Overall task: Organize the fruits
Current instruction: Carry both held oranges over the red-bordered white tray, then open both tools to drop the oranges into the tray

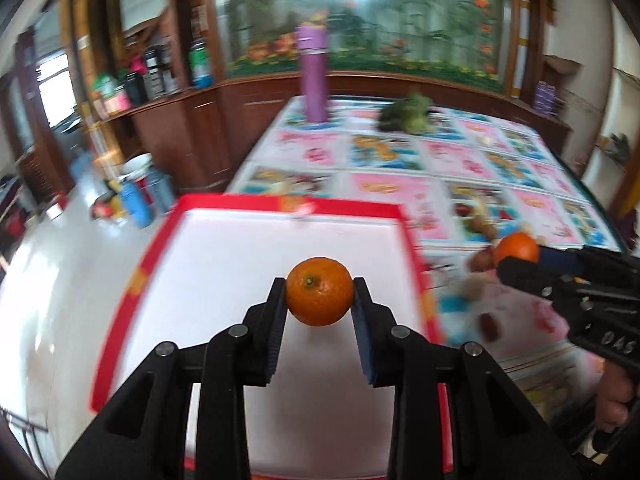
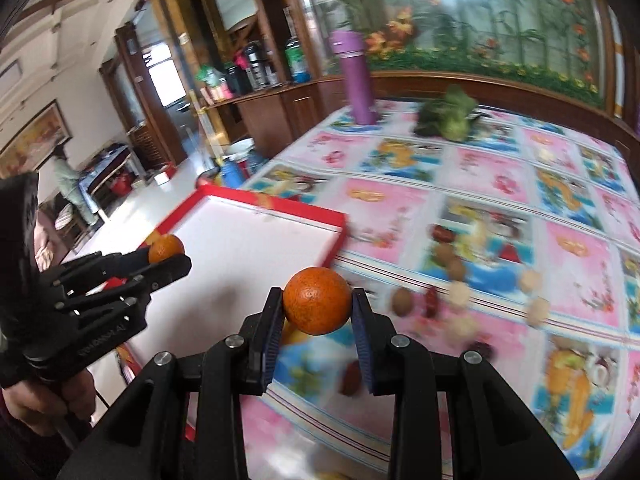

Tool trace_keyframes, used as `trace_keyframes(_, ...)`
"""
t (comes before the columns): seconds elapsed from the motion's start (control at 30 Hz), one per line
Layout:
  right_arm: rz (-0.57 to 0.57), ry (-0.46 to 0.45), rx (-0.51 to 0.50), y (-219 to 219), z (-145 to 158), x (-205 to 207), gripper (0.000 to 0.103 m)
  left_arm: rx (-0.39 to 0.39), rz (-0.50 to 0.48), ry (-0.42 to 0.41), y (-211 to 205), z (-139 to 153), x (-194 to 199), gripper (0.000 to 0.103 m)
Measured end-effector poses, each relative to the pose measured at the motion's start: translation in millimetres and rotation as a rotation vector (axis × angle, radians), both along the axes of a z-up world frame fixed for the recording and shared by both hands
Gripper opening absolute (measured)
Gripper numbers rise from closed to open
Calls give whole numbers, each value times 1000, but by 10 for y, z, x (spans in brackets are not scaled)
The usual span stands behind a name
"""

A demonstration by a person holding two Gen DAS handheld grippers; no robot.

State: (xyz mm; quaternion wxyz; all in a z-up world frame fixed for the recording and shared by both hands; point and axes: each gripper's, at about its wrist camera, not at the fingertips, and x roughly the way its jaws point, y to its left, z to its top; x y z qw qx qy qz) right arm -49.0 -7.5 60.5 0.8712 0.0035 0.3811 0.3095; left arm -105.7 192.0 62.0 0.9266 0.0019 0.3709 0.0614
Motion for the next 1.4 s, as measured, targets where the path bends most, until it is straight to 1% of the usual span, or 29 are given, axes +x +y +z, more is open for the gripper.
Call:
trace_keyframes(0.1, 57, 42, 17, 413, -104, 90, 33, 13, 84, 32, 280, -147, -45, 34)
trace_keyframes(0.17, 70, 82, 1, 609, -204, 146, 33, 20, 123, 65, 389, -265, -42, 34)
trace_keyframes(0.27, 76, 124, -35, 880, -376, 202, 32, 9, 143, 105, 483, -408, -46, 34)
trace_keyframes(0.43, 71, 124, -75, 1012, -451, 182, 33, 5, 156, 116, 542, -485, -45, 34)
trace_keyframes(0.6, 54, 136, -103, 1044, -533, 199, 33, 10, 162, 123, 554, -537, -24, 34)
trace_keyframes(0.67, 56, 146, -105, 1047, -556, 200, 33, 18, 162, 123, 550, -536, -30, 35)
trace_keyframes(0.87, 56, 131, -122, 1069, -527, 145, 34, 53, 179, 124, 513, -534, -23, 36)
trace_keyframes(0.9, 57, 134, -123, 1066, -527, 146, 34, 68, 188, 128, 507, -534, -23, 40)
trace_keyframes(0.97, 61, 131, -121, 1051, -515, 144, 35, 85, 203, 121, 495, -512, -33, 64)
trace_keyframes(1.03, 57, 106, -110, 1007, -461, 117, 35, 116, 218, 95, 475, -451, -70, 70)
trace_keyframes(1.1, 61, 77, -90, 938, -380, 77, 42, 140, 222, 71, 443, -374, -101, 74)
trace_keyframes(1.17, 51, 38, -75, 849, -279, 24, 46, 151, 226, 52, 408, -300, -118, 77)
trace_keyframes(1.27, 40, 2, -55, 734, -175, -18, 46, 166, 218, 32, 327, -196, -128, 78)
trace_keyframes(1.4, 10, -14, -21, 509, -66, -36, 46, 183, 197, 12, 187, -96, -127, 79)
